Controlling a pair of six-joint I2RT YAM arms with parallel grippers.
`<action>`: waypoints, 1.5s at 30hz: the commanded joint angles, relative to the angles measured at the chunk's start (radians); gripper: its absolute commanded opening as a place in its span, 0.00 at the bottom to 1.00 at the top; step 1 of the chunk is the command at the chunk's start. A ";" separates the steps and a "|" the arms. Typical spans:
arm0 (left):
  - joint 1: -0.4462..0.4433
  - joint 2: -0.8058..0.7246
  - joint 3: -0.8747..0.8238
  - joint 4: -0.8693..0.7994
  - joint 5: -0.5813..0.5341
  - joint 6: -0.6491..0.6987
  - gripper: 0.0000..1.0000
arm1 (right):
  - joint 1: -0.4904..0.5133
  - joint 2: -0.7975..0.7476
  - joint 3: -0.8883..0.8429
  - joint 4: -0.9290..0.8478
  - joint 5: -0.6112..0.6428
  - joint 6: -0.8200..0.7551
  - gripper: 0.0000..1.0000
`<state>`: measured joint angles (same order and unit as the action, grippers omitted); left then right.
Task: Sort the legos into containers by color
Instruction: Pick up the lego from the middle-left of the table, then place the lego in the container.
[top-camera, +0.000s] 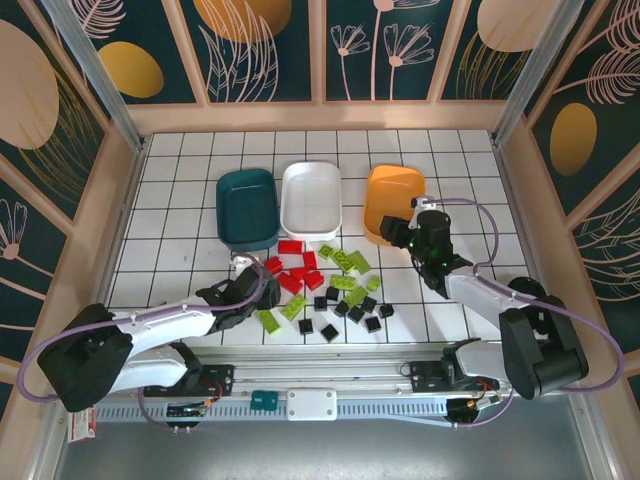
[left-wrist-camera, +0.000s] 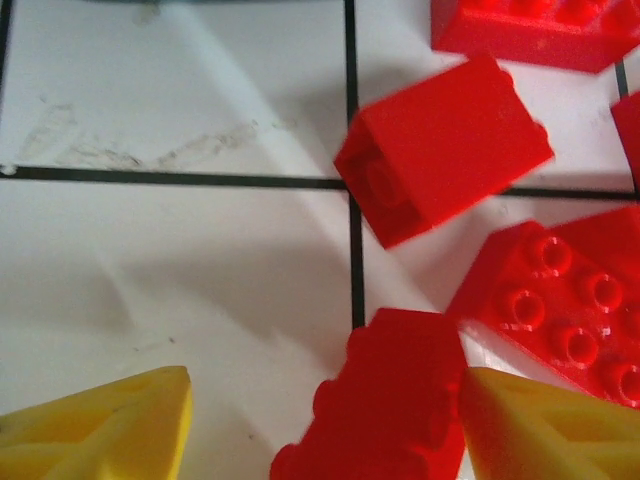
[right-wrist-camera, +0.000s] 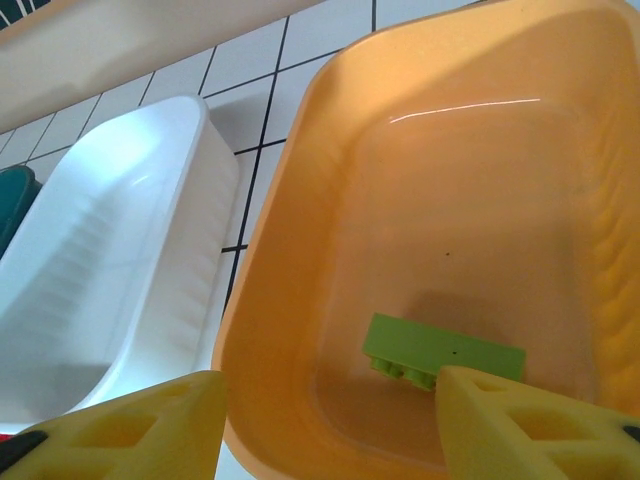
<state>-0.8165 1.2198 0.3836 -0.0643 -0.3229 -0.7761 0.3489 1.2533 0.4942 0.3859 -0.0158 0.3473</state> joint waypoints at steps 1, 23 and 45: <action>-0.026 0.018 0.004 -0.026 -0.009 -0.027 0.65 | 0.005 -0.022 -0.014 0.015 0.043 0.004 0.58; -0.035 -0.086 -0.003 -0.047 -0.012 -0.090 0.10 | 0.008 -0.051 -0.038 0.021 0.037 0.025 0.58; 0.375 0.341 0.608 -0.020 -0.069 0.200 0.01 | 0.007 -0.146 -0.072 -0.022 0.036 0.018 0.58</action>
<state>-0.4446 1.4734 0.9173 -0.1074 -0.4019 -0.6300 0.3489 1.1316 0.4305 0.3801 0.0025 0.3557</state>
